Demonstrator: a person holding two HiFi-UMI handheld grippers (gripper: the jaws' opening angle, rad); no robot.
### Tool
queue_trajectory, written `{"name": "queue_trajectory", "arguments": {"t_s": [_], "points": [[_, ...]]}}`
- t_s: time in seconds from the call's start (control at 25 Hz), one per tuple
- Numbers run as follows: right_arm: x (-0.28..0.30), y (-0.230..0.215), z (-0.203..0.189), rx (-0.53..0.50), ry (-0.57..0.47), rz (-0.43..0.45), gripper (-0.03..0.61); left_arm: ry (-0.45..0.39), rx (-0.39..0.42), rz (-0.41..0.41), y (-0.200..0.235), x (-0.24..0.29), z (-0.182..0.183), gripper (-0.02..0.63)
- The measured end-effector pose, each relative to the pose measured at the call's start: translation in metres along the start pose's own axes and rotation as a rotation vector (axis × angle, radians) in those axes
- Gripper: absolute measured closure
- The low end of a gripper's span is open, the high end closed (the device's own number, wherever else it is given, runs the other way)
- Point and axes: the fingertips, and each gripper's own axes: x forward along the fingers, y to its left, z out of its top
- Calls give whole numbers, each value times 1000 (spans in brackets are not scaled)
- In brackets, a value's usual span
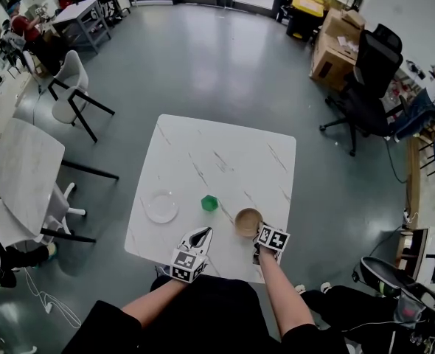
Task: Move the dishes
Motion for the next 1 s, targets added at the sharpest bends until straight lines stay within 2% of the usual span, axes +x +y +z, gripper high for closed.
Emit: {"name": "queue_trajectory", "arguments": {"t_s": [0.24, 0.64, 0.8, 1.0], "points": [[-5, -1, 1, -26, -18, -20, 545, 17, 0, -11, 0, -5, -3, 597], [-32, 7, 4, -90, -70, -51, 532, -11, -6, -24, 9, -18, -5, 597], [-45, 30, 1, -89, -100, -42, 532, -24, -17, -32, 16, -27, -9, 597], [-51, 86, -8, -116, -124, 10, 532, -34, -29, -34, 34, -42, -12, 597]]}}
